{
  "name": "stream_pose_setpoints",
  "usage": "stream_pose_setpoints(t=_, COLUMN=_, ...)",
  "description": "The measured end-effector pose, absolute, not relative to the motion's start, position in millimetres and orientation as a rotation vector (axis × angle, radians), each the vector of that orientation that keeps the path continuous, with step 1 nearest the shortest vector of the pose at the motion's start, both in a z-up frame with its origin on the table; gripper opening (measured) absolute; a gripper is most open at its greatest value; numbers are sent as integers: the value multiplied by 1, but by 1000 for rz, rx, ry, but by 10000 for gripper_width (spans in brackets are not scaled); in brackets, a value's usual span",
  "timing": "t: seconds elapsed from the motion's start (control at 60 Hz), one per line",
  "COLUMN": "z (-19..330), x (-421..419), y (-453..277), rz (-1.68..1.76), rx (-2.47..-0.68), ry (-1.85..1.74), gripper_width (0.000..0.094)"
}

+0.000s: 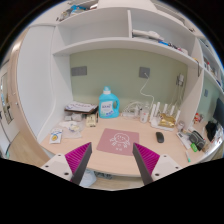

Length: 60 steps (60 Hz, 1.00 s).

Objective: Arrange mouse

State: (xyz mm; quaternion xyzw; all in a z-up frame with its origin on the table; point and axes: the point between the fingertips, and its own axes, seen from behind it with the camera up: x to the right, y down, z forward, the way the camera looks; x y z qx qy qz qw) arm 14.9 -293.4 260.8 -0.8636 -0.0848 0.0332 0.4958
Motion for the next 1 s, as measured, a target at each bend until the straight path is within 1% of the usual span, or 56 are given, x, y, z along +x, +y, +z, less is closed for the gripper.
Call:
stream_pose_setpoints(t=0.133, z=233, x=40, y=-291, rz=64, rx=-2150, ry=-164, gripper_width=850)
stream_pose_setpoints(t=0.25, z=190, x=90, y=-279, rz=24, rx=-2221, ry=-106, gripper_width=847)
stream_pose_setpoints(t=0.417, z=123, x=183, y=-248, rz=-73, rx=-2317, ry=-3, gripper_width=846)
stream_pose_setpoints(t=0.533, z=85, x=247, y=-199, rz=-133, rx=-2326, ry=47, gripper_width=840)
stream_pose_setpoints(t=0.65, z=60, x=291, y=-130, rz=-154, rx=-2292, ry=54, gripper_width=844)
stream_pose_setpoints(t=0.767, z=38, x=313, y=-58, rz=-136, rx=-2254, ry=41, gripper_width=842)
stream_pose_setpoints(t=0.9, z=11, x=324, y=3, rz=-115, rx=-2254, ry=31, gripper_width=838)
stream_pose_setpoints(t=0.95, z=1, x=325, y=18, rz=-99, rx=-2263, ry=30, gripper_width=825)
stream_pose_setpoints(t=1.0, z=-8, x=328, y=28, rz=-92, rx=-2279, ry=38, gripper_width=790)
